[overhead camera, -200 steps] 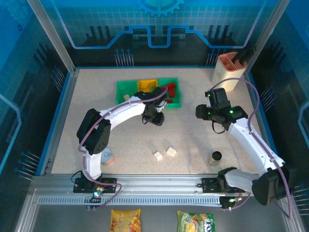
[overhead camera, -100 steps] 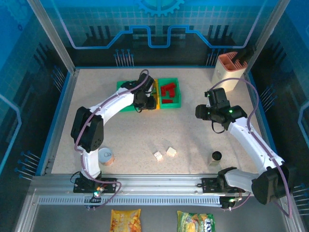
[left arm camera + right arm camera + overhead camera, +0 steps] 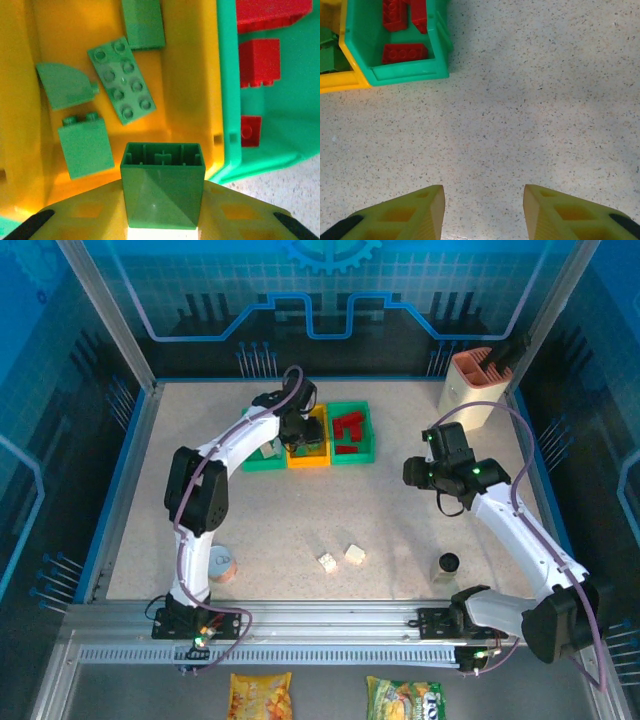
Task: Sort the legos into containers by color
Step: Place the lego in the container.
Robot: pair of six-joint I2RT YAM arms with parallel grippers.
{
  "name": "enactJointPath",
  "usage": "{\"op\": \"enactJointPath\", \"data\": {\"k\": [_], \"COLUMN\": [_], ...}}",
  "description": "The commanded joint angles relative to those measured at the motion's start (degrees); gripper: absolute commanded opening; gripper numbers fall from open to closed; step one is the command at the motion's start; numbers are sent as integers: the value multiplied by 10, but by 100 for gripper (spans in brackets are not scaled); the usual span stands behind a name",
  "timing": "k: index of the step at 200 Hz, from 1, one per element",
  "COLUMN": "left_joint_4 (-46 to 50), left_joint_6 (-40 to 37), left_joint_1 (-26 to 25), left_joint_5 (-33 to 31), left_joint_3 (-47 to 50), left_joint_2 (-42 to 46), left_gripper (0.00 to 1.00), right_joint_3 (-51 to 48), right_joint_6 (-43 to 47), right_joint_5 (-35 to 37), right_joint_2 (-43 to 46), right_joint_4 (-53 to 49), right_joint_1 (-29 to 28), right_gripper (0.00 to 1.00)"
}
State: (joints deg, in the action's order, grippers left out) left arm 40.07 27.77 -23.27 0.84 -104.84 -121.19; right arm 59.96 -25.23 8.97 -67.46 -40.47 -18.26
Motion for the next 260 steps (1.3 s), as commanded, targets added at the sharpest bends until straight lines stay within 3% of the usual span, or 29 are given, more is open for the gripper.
{"op": "enactJointPath", "data": {"k": [1,124,147,177,260], "left_joint_4": [-12,-72,-73,-68,-26], "left_joint_6": [5,3,5,2,-20], "left_joint_1": [9,15,15,15,11], "left_joint_5": [-22,-152,-151,-147,-100], "left_joint_3": [-32,-107,-120,-132,-123], "left_joint_2": [-20,-121,-129,-131,-84], "left_gripper": [37,38,40,50,48], "right_joint_3": [-2,-7,-8,-7,-1], "right_joint_6": [-7,-4,0,-2,-6], "right_joint_5": [6,20,24,25,20], "right_joint_2": [8,33,39,47,45], "right_joint_4": [-6,-27,-35,-41,-40], "right_joint_1": [-8,-10,-9,-9,-12], "right_gripper": [46,46,46,46,46]}}
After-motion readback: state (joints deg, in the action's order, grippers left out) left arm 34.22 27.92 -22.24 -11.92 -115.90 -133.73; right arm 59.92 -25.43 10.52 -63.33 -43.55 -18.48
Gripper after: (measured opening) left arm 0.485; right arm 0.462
